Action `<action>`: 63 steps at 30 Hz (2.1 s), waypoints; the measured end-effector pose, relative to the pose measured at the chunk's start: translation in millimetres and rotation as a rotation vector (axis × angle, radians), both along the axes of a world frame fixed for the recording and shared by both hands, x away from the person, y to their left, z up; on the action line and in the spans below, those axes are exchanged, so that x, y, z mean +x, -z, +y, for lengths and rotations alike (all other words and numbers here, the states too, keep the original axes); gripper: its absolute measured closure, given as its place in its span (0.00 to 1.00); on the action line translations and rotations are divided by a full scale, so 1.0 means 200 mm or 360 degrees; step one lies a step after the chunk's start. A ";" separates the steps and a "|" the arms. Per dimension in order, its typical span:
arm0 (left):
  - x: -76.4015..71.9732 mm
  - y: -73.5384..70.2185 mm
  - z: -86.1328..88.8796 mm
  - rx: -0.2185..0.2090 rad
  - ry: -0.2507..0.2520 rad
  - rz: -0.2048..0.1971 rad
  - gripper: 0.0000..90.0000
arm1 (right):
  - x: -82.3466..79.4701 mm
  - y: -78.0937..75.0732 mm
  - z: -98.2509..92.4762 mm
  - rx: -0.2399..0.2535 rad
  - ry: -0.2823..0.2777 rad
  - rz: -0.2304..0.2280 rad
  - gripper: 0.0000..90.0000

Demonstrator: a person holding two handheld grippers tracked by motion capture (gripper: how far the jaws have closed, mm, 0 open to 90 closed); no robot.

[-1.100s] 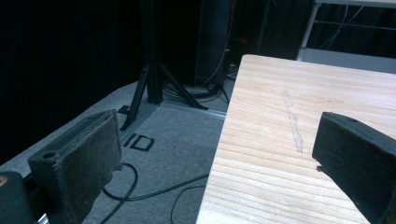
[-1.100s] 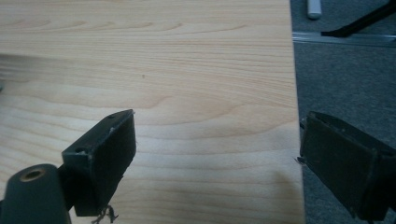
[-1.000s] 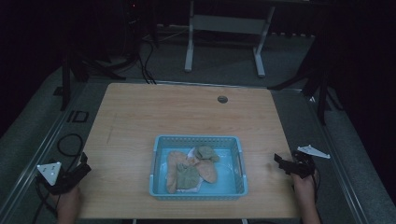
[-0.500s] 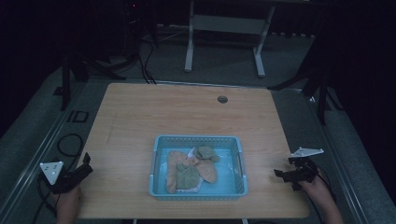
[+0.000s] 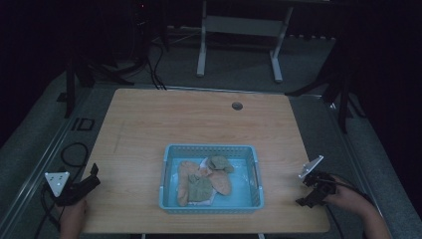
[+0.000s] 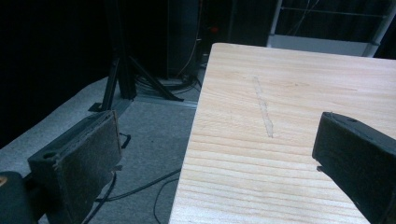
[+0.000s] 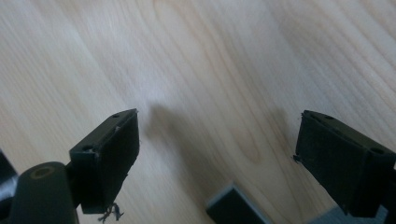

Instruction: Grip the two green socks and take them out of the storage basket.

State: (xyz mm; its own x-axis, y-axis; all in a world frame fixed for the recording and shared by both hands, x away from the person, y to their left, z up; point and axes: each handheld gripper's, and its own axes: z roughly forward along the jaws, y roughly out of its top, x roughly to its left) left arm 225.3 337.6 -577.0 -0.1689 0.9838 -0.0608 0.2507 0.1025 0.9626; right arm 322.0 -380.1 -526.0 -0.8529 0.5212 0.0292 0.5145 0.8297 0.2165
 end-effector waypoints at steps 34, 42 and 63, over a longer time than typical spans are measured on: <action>0.00 0.00 -0.01 0.0037 0.0024 0.0012 0.01 | 0.04 -0.10 0.22 -0.0391 -0.0385 0.0199 0.17; 0.00 0.00 -0.01 0.0043 0.0037 -0.0006 0.01 | 0.05 -0.24 0.30 -0.0358 -0.0436 0.0151 0.17; 0.00 0.00 -0.02 0.0045 0.0046 -0.0001 0.01 | 0.05 -0.50 0.77 -0.0276 -0.0737 0.0105 0.16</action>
State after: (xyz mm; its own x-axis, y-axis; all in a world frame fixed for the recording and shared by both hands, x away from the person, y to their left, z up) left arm 225.4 334.1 -577.4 -0.1406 0.9895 -0.0329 0.2526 0.0679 0.9652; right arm 331.2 -226.6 -425.6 -0.9952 0.0903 0.0374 0.0916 0.9952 0.0347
